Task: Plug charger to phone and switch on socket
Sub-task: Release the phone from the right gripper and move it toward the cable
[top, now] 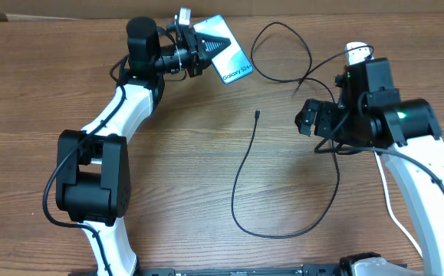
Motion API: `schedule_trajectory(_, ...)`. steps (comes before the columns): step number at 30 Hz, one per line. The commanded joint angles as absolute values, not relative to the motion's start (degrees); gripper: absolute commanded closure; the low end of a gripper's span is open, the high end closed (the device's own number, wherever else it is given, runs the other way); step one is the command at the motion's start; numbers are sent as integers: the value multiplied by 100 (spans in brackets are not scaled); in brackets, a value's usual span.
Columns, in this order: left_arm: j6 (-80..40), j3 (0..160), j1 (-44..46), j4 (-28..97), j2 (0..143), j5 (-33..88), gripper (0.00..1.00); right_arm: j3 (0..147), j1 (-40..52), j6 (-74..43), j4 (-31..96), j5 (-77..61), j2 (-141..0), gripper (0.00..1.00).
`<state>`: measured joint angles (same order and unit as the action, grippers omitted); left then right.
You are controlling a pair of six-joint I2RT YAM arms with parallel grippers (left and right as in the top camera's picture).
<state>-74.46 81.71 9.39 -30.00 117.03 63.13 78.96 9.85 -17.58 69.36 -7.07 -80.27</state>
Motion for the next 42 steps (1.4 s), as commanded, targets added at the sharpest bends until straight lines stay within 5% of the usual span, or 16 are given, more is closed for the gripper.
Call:
schedule_trajectory(1,-6772,8265,993,-3573,11688,7168,96,7876,961,-1505,6864,-779,-8357,0)
schedule_trajectory(11,-6770,8265,930,-3693,11688,7140,96,7876,963,-1767,6563,-996,-8875,0)
schedule_trajectory(20,-6427,8265,860,-1973,11688,6525,96,7802,1133,-1625,6311,-943,-9011,0)
schedule_trajectory(28,-6200,8265,810,-1420,11688,5927,96,7177,1503,-1841,5223,-902,-9015,18)
schedule_trajectory(42,-5680,8265,563,-106,11688,5172,96,7183,2167,-1815,4198,250,-9856,18)
